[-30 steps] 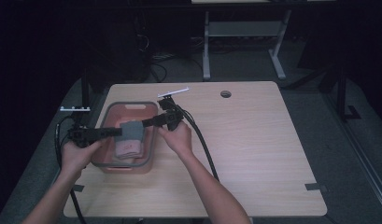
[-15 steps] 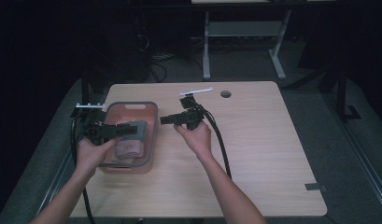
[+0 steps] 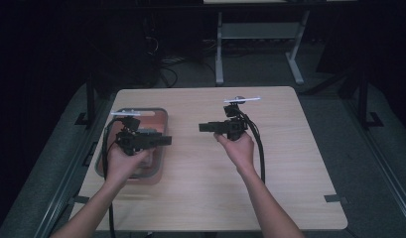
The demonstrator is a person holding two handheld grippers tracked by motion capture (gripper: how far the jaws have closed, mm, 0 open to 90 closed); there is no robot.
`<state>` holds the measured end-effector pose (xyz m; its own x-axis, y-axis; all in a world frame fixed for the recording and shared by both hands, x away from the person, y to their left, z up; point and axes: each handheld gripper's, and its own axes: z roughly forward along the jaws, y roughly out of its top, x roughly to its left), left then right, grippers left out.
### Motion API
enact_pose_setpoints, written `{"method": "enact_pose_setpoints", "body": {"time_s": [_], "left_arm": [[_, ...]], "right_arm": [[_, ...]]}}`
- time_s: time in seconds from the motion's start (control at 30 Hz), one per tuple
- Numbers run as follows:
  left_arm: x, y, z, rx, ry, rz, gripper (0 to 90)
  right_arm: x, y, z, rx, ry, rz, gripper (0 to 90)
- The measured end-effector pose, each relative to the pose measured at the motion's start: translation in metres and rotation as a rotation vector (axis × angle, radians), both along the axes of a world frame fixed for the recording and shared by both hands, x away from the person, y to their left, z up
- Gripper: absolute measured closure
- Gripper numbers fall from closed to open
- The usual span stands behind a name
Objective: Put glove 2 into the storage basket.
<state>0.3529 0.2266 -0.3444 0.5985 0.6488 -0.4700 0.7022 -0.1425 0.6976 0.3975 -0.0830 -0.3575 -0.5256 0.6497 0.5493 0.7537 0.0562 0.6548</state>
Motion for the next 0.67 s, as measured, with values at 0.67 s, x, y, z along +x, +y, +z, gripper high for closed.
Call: {"method": "enact_pose_setpoints", "body": {"time_s": [0.67], "left_arm": [[-0.013, -0.082, -0.020, 0.014, 0.013, -0.123, 28.8]], "right_arm": [[-0.026, -0.094, -0.021, -0.011, 0.030, -0.144, 44.3]]}}
